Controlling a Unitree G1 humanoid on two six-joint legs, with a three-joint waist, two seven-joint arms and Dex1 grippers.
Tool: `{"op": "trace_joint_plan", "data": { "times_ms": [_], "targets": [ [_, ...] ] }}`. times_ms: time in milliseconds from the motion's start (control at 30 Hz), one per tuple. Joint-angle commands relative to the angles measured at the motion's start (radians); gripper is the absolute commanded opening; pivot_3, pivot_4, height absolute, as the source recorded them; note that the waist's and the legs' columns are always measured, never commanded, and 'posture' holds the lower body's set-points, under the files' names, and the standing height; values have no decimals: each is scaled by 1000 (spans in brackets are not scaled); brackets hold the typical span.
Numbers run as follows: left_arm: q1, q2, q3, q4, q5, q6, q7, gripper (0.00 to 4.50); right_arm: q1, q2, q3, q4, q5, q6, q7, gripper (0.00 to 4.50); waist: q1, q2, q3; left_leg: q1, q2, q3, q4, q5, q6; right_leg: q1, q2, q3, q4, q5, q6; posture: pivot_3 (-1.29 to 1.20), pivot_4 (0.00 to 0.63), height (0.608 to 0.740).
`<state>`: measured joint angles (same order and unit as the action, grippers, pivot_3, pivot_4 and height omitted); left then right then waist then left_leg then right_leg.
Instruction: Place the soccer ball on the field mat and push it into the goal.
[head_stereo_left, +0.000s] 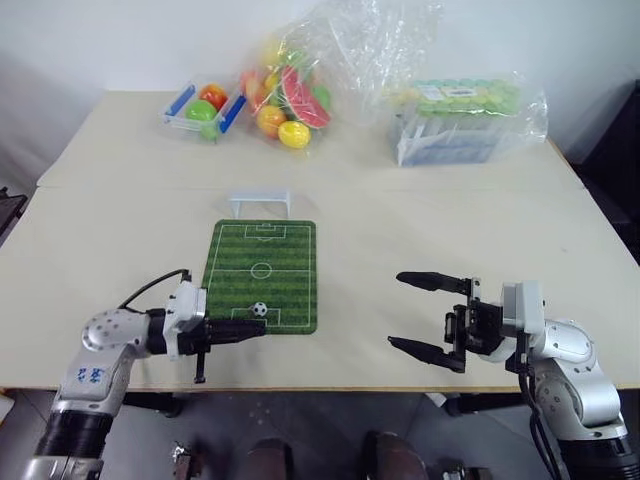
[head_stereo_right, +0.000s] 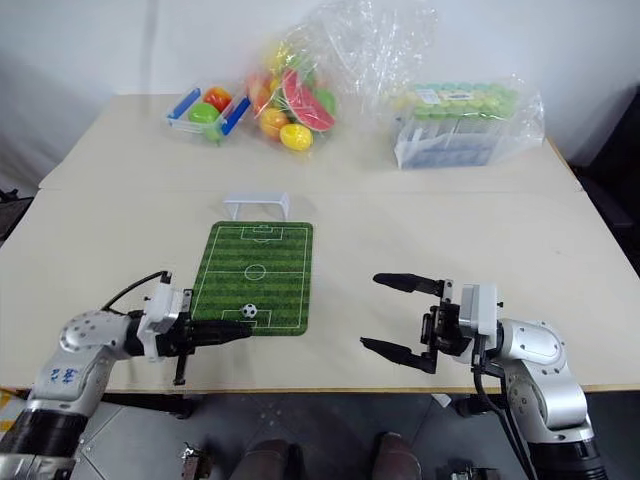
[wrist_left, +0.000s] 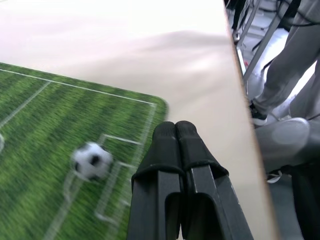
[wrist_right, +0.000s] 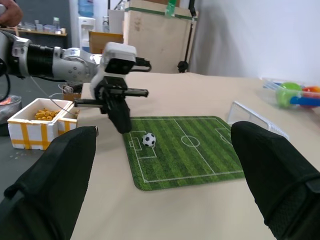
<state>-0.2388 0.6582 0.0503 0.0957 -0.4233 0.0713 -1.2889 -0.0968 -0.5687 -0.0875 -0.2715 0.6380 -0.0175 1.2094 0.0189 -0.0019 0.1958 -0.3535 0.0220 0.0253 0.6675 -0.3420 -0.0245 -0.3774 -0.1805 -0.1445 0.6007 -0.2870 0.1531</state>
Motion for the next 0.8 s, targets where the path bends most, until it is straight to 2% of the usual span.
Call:
{"op": "trace_joint_plan", "data": {
  "times_ms": [33,233,467,600,700,800],
  "targets": [
    [-36,-11,-27,45,26,-9,1,13,9,1,-11,-56,13,5,-22,4500,1,0,0,0,0,0,0,0,0,0,0,0,0,0,0,0,150,740],
    [-111,-30,-68,156,62,-38,-17,13,54,13,-19,-55,-9,-31,-41,4500,4,0,0,0,0,0,0,0,0,0,0,0,0,0,0,0,150,740],
    [-271,-126,-45,369,120,-137,94,13,80,30,-28,-66,-33,-62,-82,4500,6,0,0,-1,0,0,3,0,0,0,0,0,0,0,1,0,150,740],
    [-378,-176,5,467,127,-234,195,13,92,97,-49,-74,-100,-81,-249,4500,4,-1,0,-1,0,0,2,0,0,0,0,0,0,0,1,0,150,740],
    [-342,-149,65,422,75,-242,180,13,81,151,-42,-59,-165,-115,-337,4500,-6,-1,0,-1,0,0,2,0,0,0,0,0,0,0,1,0,150,740],
    [-251,-97,147,330,30,-219,199,13,73,178,-30,-28,-192,-149,-355,4500,-25,-1,0,0,0,1,-1,0,0,0,0,1,0,0,1,0,150,740]
  ]
}}
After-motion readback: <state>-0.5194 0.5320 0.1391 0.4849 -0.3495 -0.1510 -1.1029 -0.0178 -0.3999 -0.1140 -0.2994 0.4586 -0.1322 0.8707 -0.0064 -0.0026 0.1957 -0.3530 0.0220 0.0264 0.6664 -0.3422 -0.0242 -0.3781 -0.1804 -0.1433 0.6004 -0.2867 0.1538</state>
